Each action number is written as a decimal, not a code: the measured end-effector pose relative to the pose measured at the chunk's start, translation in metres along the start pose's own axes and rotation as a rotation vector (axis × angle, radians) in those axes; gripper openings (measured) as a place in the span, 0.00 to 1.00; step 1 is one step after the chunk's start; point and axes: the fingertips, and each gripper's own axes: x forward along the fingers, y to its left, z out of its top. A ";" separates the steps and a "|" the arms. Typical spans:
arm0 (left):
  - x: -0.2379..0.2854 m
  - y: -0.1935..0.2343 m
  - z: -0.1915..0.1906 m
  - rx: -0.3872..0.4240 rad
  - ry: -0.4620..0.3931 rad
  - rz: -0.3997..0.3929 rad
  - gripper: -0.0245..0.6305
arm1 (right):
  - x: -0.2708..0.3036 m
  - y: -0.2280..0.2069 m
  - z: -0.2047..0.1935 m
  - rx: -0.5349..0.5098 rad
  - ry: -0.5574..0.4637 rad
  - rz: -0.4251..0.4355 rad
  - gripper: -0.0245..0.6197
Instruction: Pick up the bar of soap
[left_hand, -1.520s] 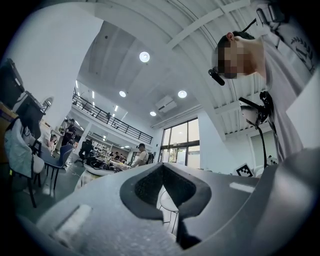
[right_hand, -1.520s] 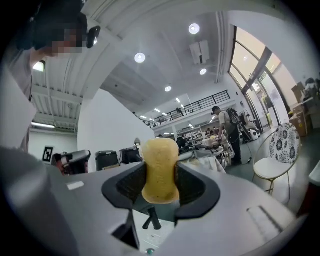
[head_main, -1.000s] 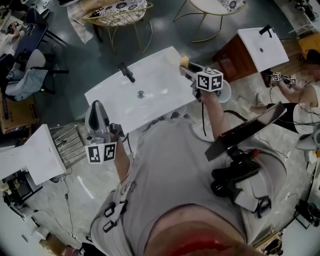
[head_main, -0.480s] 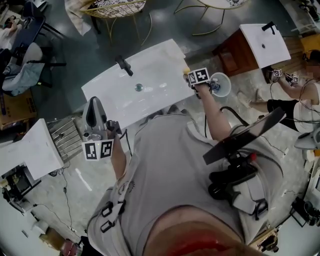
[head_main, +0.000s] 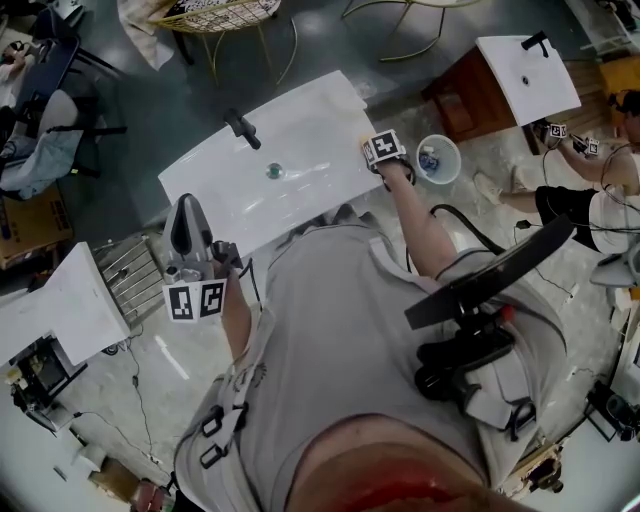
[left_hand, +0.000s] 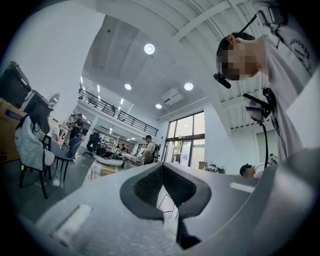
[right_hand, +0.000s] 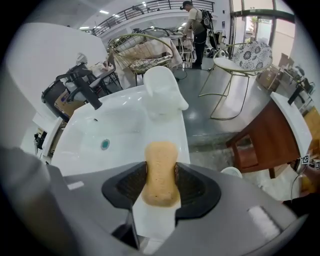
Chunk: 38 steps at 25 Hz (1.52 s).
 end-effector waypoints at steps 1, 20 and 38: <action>0.002 0.000 -0.001 -0.002 -0.002 -0.002 0.04 | 0.003 0.001 0.000 -0.005 0.008 -0.005 0.33; 0.046 0.009 0.031 0.101 -0.042 0.014 0.04 | -0.332 0.120 0.240 -0.126 -0.999 0.226 0.18; 0.067 -0.001 0.043 0.121 -0.052 -0.053 0.04 | -0.408 0.271 0.251 -0.474 -1.146 0.381 0.04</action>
